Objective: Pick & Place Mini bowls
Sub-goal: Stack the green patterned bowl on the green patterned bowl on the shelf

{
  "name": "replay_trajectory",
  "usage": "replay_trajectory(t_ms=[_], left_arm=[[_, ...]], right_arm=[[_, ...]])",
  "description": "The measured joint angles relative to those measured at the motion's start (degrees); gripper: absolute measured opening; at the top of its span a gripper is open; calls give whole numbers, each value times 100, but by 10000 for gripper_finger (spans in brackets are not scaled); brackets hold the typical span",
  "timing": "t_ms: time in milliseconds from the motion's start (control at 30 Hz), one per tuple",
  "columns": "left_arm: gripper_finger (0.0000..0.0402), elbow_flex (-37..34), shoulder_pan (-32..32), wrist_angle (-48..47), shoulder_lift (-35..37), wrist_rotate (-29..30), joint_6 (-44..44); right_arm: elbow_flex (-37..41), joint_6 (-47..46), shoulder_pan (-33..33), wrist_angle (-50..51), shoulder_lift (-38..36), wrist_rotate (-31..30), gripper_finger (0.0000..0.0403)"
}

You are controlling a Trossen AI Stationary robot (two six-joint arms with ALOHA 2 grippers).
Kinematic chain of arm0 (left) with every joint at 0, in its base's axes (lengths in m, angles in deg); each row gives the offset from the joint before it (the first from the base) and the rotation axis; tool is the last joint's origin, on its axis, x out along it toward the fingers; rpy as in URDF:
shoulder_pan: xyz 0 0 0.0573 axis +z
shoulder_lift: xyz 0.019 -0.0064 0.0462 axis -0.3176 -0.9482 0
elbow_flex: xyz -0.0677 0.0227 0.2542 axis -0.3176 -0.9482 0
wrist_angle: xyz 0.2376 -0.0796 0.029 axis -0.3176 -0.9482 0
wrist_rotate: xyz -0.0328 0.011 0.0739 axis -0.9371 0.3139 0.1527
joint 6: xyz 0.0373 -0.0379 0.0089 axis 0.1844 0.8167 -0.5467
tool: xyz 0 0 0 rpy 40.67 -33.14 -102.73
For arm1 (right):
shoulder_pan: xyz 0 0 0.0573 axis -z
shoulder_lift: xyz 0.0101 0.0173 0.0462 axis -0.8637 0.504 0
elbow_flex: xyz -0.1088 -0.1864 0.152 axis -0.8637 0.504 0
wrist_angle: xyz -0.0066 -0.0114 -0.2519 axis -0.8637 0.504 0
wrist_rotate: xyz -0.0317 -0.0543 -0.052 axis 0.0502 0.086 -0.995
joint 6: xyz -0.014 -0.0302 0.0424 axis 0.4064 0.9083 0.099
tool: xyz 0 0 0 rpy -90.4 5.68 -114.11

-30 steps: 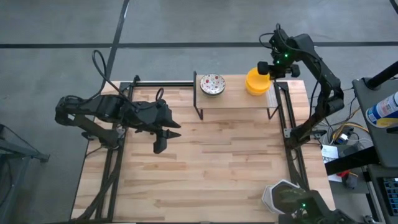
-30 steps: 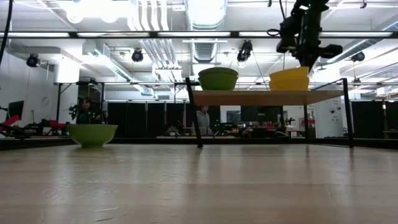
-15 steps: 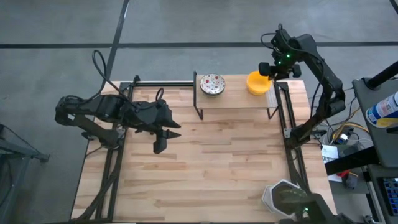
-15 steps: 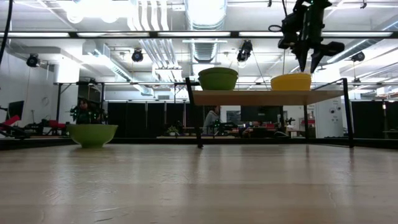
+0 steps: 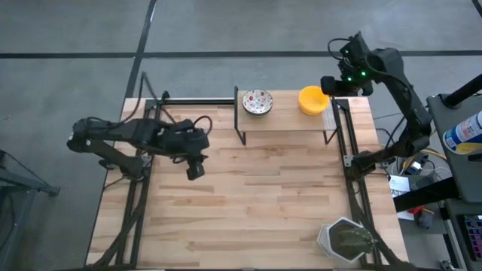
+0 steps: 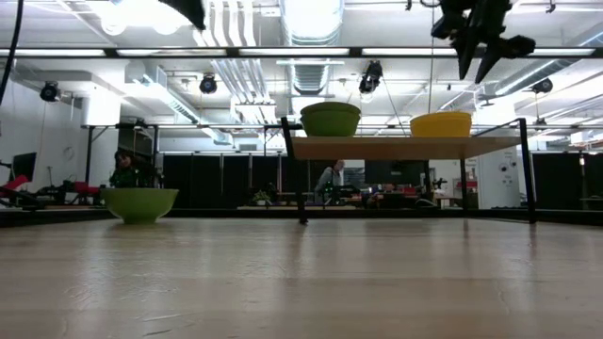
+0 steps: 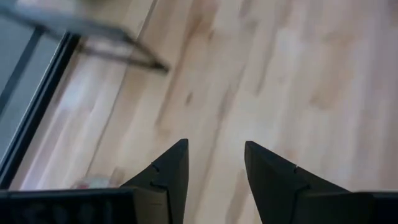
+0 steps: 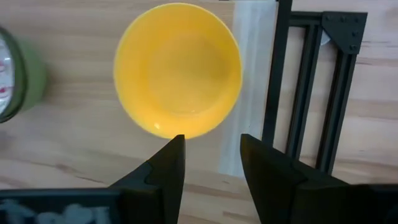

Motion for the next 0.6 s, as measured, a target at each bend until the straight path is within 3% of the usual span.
replay_trajectory(t_ms=[600], left_arm=[[149,-2897,1615,210,-3,-16,205]], right_arm=[[0,-399,-1022,-912,-986,430,132]])
